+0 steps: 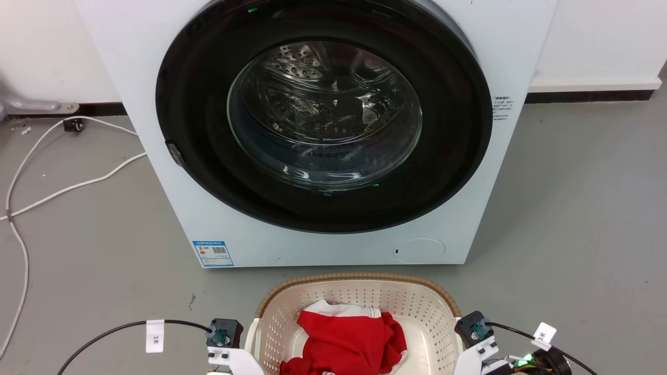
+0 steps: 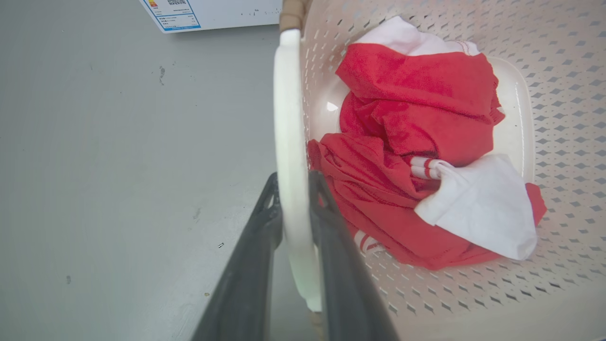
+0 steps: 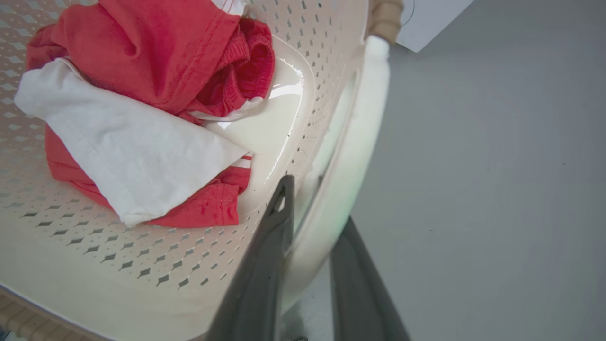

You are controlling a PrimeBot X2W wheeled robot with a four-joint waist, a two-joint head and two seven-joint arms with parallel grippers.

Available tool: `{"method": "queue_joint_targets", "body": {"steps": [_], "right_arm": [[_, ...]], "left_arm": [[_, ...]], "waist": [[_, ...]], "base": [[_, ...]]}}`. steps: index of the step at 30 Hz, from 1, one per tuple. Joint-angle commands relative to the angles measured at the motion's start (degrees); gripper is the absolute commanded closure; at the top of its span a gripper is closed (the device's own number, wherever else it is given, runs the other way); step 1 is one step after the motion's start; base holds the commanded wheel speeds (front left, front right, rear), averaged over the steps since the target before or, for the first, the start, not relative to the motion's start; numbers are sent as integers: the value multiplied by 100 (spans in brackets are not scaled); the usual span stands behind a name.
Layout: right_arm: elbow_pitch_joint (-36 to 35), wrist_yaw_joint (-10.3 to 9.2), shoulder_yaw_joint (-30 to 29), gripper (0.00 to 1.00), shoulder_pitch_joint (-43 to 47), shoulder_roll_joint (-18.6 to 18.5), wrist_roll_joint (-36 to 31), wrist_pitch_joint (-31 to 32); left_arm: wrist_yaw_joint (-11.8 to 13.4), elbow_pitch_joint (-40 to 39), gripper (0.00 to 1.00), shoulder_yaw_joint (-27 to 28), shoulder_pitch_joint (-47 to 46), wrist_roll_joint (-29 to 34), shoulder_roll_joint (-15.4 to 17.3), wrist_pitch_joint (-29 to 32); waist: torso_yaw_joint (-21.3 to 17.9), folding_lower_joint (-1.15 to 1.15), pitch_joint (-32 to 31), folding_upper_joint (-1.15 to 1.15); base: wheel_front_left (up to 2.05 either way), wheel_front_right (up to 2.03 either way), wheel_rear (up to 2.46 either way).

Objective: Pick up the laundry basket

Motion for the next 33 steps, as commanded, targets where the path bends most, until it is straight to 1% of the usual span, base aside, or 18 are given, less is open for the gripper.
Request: {"method": "queue_joint_targets", "body": {"steps": [1,15,33], "right_arm": [[5,16,57,100,-75,26,1,-7],[56,16,170,100,-134,24,169,83],[81,16,162,100,-148,23,291,122]], "left_arm": [[-7,-21,100,-54,-108,-26,34,-1],[-7,-19,100,-278,-108,-273,89,42],[-7,-18,100,-512,-182,-492,139,84]], "waist": [[16,1,-4,0],[25,1,17,0],[19,1,68,0]], "base": [[0,0,0],[0,0,0],[0,0,0]]}}
